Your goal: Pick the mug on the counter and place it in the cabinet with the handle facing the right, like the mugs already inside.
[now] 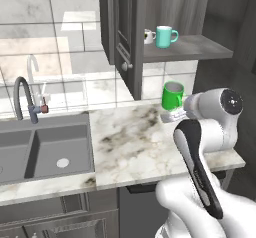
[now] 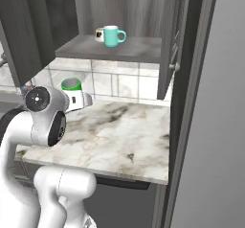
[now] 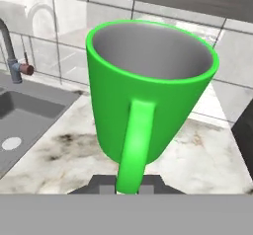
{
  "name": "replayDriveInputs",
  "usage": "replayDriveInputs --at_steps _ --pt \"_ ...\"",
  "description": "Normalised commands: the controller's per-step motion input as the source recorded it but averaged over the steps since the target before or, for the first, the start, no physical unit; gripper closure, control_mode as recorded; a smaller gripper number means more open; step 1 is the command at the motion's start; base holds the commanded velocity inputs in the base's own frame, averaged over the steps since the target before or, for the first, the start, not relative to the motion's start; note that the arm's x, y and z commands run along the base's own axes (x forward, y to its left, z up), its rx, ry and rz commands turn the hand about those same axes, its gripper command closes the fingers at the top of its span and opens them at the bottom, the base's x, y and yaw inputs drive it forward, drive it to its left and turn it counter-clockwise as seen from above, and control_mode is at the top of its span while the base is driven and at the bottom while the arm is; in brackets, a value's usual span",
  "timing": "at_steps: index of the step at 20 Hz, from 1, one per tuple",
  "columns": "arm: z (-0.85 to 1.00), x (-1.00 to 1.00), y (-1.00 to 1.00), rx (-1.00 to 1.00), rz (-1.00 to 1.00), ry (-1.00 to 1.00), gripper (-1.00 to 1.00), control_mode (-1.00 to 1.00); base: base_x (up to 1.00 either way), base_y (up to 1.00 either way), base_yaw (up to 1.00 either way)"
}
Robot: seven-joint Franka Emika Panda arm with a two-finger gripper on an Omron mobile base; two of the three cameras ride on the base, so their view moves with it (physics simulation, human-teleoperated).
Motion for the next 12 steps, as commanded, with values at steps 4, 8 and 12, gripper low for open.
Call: replayDriveInputs --at_steps 4,8,12 --pt "0.11 0.00 -0.23 0.04 0.29 0.00 1.00 -1.00 0.00 0.00 0.00" --pt "0.15 0.00 -0.02 0.00 0.26 0.00 1.00 -1.00 0.00 0.00 0.00" --pt "0.20 0.08 0.00 0.00 0.19 0.00 1.00 -1.00 0.00 0.00 0.00"
